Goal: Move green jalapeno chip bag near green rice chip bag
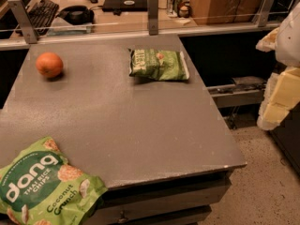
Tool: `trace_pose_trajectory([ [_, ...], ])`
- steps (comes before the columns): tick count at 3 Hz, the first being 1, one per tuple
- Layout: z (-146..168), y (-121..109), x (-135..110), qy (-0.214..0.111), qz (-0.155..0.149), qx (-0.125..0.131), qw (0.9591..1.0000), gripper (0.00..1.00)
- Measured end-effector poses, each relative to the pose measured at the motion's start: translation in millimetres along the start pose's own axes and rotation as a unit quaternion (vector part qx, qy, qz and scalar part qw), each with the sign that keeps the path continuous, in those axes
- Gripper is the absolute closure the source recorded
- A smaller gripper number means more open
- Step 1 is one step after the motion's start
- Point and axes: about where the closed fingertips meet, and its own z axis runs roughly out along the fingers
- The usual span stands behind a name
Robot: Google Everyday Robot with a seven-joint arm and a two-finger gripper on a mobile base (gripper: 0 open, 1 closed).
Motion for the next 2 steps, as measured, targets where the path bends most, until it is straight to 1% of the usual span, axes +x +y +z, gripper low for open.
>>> trace_pose_trajectory([
  [1,1,-2,-3,-0.006,0.000,0.005,1.0000,0.00],
  [2,53,-41,-45,-0.055,-0.006,0.011,0.9984,0.00],
])
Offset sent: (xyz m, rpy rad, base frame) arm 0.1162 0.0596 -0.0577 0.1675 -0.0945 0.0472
